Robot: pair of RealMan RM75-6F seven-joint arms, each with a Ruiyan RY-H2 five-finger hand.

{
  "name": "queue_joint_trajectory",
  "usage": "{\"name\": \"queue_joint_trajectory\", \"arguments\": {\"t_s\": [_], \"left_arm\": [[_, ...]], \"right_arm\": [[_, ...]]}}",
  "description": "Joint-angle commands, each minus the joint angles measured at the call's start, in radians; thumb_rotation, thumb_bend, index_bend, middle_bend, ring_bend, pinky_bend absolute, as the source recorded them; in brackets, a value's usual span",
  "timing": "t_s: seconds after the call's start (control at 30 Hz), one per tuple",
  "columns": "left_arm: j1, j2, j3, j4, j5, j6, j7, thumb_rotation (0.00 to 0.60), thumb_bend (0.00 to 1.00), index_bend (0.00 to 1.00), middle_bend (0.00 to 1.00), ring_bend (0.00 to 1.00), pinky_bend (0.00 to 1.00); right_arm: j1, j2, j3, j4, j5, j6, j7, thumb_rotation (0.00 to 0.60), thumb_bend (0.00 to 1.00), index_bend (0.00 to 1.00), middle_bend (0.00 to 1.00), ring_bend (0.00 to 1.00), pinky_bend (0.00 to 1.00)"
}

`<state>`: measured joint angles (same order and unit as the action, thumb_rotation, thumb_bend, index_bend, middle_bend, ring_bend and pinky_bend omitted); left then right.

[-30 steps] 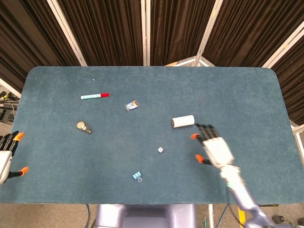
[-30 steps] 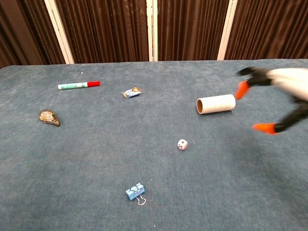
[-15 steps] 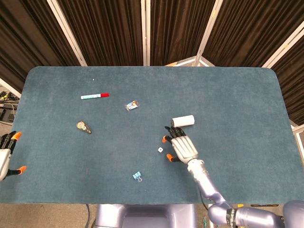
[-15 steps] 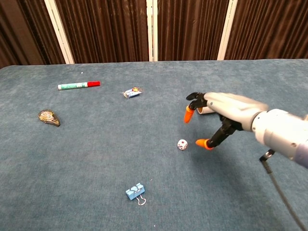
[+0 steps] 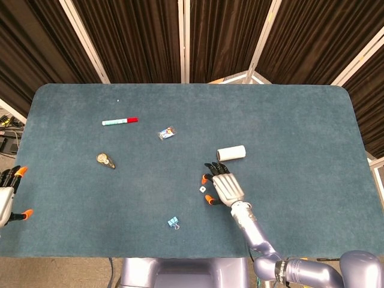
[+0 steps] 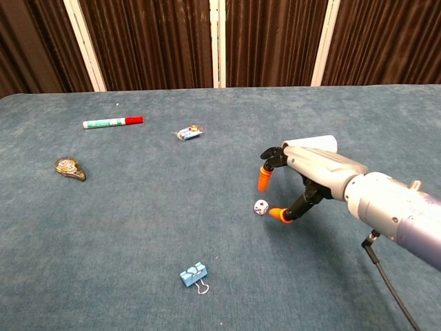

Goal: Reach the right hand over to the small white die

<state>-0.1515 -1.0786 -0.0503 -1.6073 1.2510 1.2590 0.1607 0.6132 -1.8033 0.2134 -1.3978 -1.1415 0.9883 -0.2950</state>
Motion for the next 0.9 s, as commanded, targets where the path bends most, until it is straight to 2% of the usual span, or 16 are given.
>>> {"name": "queue_joint_trajectory", "arguments": {"t_s": [0.03, 0.57, 0.9], "left_arm": [[0.001, -0.001, -0.001, 0.002, -0.002, 0.001, -0.003, 0.600, 0.07, 0.00, 0.00, 0.00, 0.00], [0.000, 0.002, -0.007, 0.010, -0.016, 0.001, -0.019, 0.600, 0.07, 0.00, 0.00, 0.00, 0.00], [0.001, 0.004, -0.006, 0.012, -0.016, 0.001, -0.028, 0.600, 0.07, 0.00, 0.00, 0.00, 0.00]], "right_arm": [[0.003, -0.021, -0.006, 0.028, -0.013, 0.002, 0.026, 0.600, 0.23, 0.41, 0.08, 0.00, 0.00], [0.007, -0.082, -0.017, 0.128, -0.034, 0.000, 0.102, 0.600, 0.25, 0.44, 0.08, 0.00, 0.00], [0.008, -0.098, -0.018, 0.140, -0.036, 0.002, 0.107, 0.600, 0.39, 0.55, 0.13, 0.00, 0.00]]}}
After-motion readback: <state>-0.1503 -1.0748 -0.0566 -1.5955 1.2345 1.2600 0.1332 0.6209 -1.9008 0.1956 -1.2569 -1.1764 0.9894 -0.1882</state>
